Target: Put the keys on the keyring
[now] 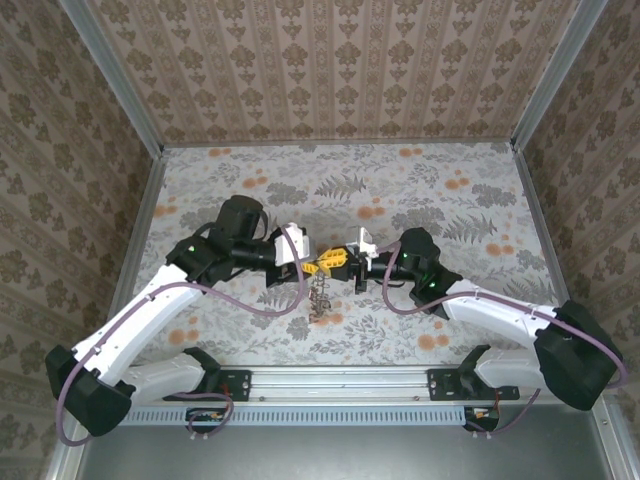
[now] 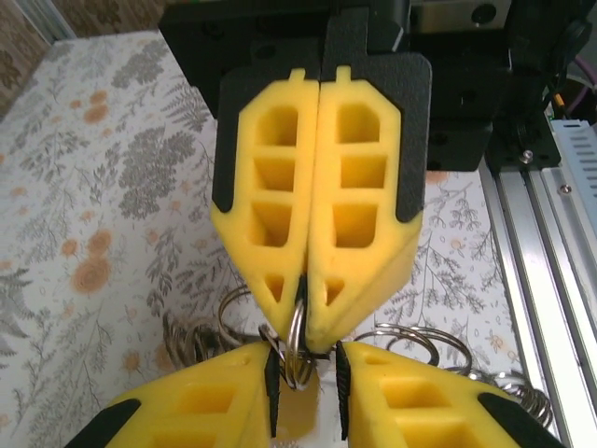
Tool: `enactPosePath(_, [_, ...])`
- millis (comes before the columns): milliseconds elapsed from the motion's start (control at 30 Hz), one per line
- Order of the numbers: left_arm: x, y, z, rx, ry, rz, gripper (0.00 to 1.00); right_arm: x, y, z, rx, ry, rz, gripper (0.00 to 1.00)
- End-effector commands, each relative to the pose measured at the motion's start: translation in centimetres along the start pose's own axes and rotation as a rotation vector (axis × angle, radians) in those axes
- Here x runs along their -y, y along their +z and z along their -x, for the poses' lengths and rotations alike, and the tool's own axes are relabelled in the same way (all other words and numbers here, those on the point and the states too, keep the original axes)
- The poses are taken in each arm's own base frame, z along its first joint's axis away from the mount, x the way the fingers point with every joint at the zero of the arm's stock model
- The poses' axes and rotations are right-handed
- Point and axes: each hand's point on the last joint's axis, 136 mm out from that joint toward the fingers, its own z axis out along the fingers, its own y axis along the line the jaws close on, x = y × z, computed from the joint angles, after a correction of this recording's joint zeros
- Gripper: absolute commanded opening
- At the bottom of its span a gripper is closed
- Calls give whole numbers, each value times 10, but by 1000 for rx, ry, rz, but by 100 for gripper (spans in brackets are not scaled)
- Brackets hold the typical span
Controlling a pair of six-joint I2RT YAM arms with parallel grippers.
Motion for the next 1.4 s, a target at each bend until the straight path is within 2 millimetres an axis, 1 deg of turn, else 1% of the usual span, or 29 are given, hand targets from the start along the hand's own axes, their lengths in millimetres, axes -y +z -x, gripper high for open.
enactPosePath(0, [0, 2, 6, 46, -6, -7, 25, -11, -1, 29, 124, -60, 54, 0])
enactPosePath(100, [-1, 2, 5, 49, -13, -3, 19, -14, 0, 28, 126, -61, 69, 0])
enactPosePath(233, [1, 0, 3, 44, -20, -5, 1, -14, -3, 25, 115, -70, 54, 0])
enactPosePath(300, [1, -2, 1, 38, -23, -4, 0, -14, -4, 20, 86, -78, 48, 0])
enactPosePath(433, [1, -8, -2, 1, -14, 14, 0, -18, -9, -1, -35, -124, 51, 8])
enactPosePath(500, [-2, -10, -3, -18, -24, 27, 0, -18, -13, -16, -134, -137, 47, 9])
enactPosePath(567, [-10, -11, -9, -64, -37, 75, 0, -17, -19, -27, -234, -142, 34, 16])
enactPosePath(633, [-15, -12, -12, -88, -48, 103, 0, -16, -24, -40, -341, -121, 38, 17])
enactPosePath(700, [-18, -12, -11, -95, -52, 113, 0, -17, -26, -45, -407, -103, 55, 19])
enactPosePath(767, [-18, -11, -8, -94, -44, 112, 0, -16, -26, -46, -432, -78, 56, 23])
enactPosePath(867, [-16, -9, -6, -98, -29, 106, 0, -13, -19, -36, -420, -34, 45, 29])
enactPosePath(933, [-14, -6, -7, -112, -23, 96, 0, -6, -16, -33, -421, 1, 14, 30])
enactPosePath(1033, [-11, -4, -7, -107, -28, 70, 0, 2, -13, -34, -423, 28, -22, 32])
enactPosePath(1167, [-9, -3, -6, -98, -37, 56, 0, 12, -11, -31, -407, -2, -73, 32])
enactPosePath(1233, [-8, -3, -4, -91, -38, 46, 0, 15, -10, -28, -388, -22, -85, 32])
enactPosePath(1367, [-6, -1, -5, -95, -43, 26, 0, 13, -5, -20, -353, -44, -67, 32])
